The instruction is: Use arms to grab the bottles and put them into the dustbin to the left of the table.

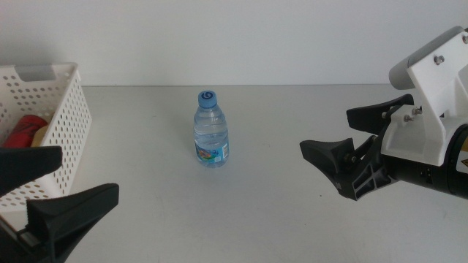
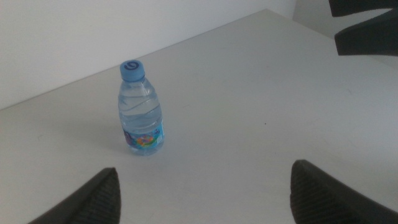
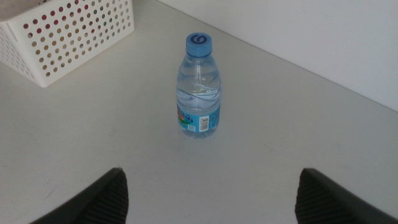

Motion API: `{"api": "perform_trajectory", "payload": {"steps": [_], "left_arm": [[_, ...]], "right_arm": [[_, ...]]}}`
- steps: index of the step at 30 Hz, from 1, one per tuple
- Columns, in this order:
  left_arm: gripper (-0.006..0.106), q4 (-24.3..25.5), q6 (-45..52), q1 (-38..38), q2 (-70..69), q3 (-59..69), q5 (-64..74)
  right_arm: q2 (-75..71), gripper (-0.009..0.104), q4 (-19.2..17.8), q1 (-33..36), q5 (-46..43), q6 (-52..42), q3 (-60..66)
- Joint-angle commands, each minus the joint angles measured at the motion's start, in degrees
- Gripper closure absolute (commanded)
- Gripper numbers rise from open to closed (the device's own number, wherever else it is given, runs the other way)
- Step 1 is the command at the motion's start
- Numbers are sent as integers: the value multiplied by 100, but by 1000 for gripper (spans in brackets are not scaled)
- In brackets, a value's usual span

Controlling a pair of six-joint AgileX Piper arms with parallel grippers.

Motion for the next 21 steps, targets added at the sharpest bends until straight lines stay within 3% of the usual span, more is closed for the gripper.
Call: {"api": "perform_trajectory", "payload": {"steps": [1,12,18,21], "left_arm": [[7,-142,-80,-42,29,-149,-716],[7,-215,-101,-42,48,-149,-1572],[7,497,40,-42,318,282,-2521],[7,528,-9,-42,488,880,-3613]], "right_arm": [[-114,25,-30,0,-372,-70,-216],[-114,25,-30,0,-372,-70,-216],[-114,25,-30,0,-372,-70,-216],[-114,25,-30,0,-372,-70,-216]]}}
